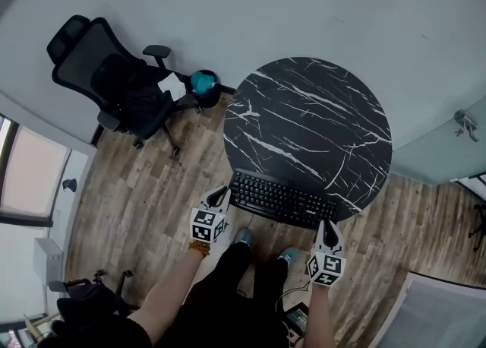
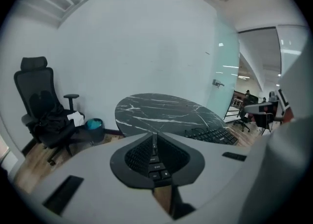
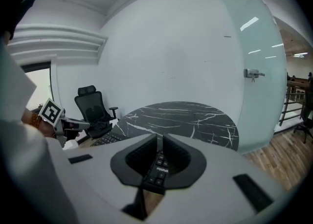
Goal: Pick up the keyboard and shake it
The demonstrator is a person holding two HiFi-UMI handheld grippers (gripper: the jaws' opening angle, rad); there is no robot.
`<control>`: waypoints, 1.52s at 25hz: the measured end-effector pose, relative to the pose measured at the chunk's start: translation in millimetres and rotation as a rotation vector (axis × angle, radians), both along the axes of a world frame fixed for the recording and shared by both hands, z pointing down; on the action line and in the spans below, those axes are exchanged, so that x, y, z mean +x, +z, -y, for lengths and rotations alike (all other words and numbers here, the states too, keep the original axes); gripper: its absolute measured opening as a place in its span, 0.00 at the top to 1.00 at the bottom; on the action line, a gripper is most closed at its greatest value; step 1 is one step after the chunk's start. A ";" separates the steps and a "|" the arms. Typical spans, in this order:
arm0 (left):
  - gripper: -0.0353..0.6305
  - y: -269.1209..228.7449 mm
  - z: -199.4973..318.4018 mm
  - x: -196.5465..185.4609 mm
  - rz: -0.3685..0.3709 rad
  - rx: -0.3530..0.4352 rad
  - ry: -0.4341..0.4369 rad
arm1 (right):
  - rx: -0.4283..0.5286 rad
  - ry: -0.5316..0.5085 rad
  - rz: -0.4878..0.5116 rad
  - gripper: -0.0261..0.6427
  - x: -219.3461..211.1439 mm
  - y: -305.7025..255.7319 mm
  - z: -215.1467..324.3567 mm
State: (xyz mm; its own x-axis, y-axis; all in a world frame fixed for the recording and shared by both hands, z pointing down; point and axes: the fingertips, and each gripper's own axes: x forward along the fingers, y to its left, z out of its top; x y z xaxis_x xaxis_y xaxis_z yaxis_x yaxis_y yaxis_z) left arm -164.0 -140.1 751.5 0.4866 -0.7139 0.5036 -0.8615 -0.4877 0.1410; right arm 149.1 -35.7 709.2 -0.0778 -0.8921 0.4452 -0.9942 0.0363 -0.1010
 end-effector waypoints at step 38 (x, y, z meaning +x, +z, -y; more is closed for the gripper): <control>0.65 98.4 -3.5 0.3 -0.334 -0.444 0.023 | -0.410 0.066 0.357 0.66 90.1 160.5 -26.8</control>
